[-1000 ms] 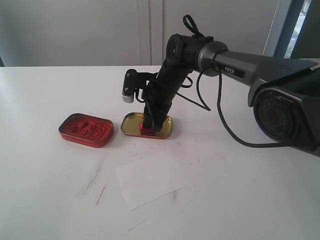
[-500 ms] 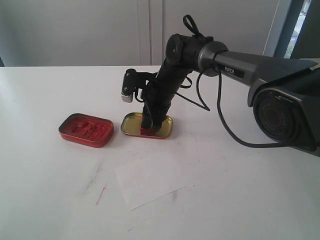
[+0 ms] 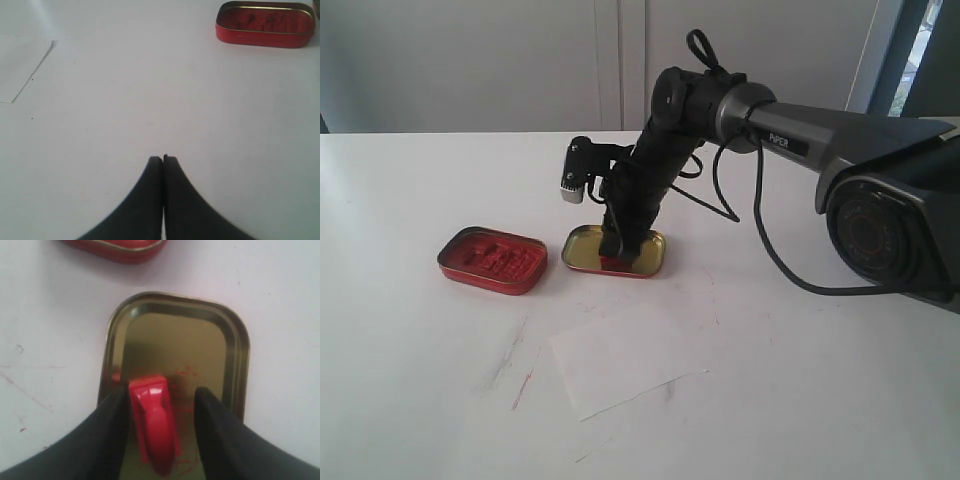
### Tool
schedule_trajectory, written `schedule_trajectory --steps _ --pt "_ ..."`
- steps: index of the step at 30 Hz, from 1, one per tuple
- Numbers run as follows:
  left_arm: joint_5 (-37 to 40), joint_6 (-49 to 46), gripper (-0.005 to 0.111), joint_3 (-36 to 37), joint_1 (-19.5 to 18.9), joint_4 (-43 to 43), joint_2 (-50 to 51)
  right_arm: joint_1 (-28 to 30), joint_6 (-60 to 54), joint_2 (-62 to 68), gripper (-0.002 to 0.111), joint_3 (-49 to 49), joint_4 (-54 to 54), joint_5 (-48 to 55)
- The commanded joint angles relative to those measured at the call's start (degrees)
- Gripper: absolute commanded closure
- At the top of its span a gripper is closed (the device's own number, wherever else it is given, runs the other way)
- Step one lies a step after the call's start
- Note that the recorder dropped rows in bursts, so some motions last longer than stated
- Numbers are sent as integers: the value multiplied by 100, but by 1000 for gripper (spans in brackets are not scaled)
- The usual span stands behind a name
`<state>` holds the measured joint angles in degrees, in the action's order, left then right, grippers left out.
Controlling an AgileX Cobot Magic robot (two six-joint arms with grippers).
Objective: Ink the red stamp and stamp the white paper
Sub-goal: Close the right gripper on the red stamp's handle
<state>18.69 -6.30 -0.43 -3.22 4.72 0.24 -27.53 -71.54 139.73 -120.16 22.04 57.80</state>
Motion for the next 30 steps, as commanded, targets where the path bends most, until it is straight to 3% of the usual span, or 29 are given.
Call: schedule_trajectory --steps 1,21,30 --pt "63 2 107 43 -10 15 -24 -4 5 -19 67 -28 172 33" --pt "63 2 107 43 -10 15 -24 18 -19 -19 67 166 129 -92" --pt "63 2 107 43 -10 15 -24 18 -19 -19 78 166 -94 -33"
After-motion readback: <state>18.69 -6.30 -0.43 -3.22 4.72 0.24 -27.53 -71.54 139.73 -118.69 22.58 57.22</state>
